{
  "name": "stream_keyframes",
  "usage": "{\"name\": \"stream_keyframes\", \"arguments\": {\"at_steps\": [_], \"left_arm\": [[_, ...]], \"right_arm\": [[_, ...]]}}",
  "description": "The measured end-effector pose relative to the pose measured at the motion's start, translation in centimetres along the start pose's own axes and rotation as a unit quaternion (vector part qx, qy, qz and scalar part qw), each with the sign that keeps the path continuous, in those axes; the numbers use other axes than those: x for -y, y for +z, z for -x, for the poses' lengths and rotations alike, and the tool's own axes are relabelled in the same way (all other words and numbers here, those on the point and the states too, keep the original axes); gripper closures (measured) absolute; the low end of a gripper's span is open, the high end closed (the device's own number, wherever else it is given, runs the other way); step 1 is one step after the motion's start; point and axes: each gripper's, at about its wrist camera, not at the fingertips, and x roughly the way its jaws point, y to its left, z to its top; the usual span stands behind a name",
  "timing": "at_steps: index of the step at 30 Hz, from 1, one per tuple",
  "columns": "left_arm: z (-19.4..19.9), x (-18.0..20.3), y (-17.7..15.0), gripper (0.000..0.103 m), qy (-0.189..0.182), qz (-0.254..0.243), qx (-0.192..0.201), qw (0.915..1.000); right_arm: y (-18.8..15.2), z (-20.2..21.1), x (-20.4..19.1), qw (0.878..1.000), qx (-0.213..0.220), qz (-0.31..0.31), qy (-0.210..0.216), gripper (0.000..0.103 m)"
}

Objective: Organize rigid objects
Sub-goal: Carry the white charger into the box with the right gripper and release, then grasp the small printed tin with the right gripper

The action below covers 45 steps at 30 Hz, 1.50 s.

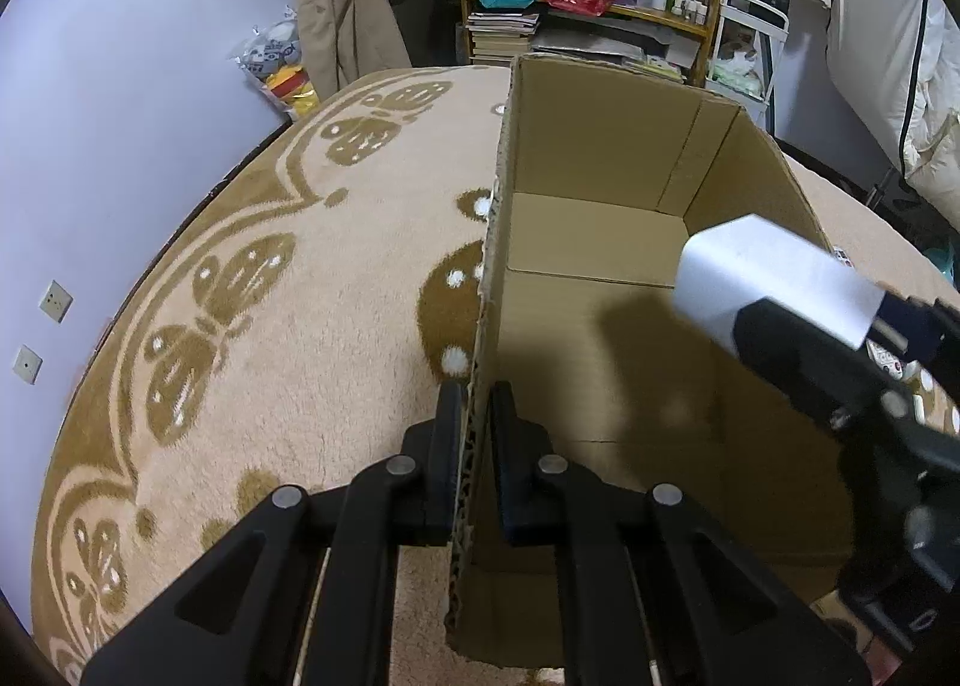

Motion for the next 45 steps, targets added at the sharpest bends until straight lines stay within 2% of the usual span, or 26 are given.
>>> {"name": "stream_keyframes", "arguments": {"at_steps": [4, 6, 8, 12, 14, 20, 27, 32, 37, 45], "left_arm": [[0.2, -0.3, 0.0, 0.094, -0.001, 0.010, 0.007, 0.9999], [0.2, -0.4, -0.1, 0.094, -0.015, 0.013, 0.003, 0.9998], [0.3, -0.1, -0.1, 0.094, 0.007, 0.001, 0.010, 0.9999], [0.5, -0.2, -0.2, 0.094, 0.002, 0.002, 0.012, 0.9999], [0.4, -0.5, -0.1, 0.093, -0.003, 0.013, 0.009, 0.9999], [0.2, -0.6, -0.1, 0.093, -0.001, 0.008, 0.012, 0.9999], [0.2, -0.4, 0.0, 0.093, 0.001, 0.005, 0.015, 0.9999], [0.3, -0.7, 0.1, 0.095, -0.013, 0.013, 0.011, 0.9998], [0.3, -0.6, 0.0, 0.096, -0.011, 0.002, 0.011, 0.9999], [0.3, -0.4, 0.0, 0.095, -0.009, 0.001, 0.014, 0.9999]], "right_arm": [[0.2, 0.3, 0.5, 1.000, 0.009, -0.003, -0.014, 0.048], [0.5, 0.9, 0.5, 0.999, 0.019, 0.006, -0.028, 0.048], [0.8, 1.2, 0.5, 0.999, 0.019, 0.010, -0.028, 0.048], [1.5, 2.2, 1.7, 0.999, 0.020, -0.010, -0.038, 0.044], [1.8, 2.9, 2.4, 0.999, 0.026, -0.019, -0.043, 0.030], [2.5, 4.6, 5.6, 0.994, 0.027, -0.040, -0.097, 0.009], [2.5, 6.6, 10.2, 0.988, 0.019, -0.058, -0.140, 0.008], [2.1, 7.5, 14.1, 0.982, 0.012, -0.078, -0.174, 0.008], [1.2, 7.4, 17.7, 0.977, 0.004, -0.118, -0.178, 0.008], [-1.3, 5.9, 22.2, 0.971, -0.039, -0.154, -0.180, 0.008]]}}
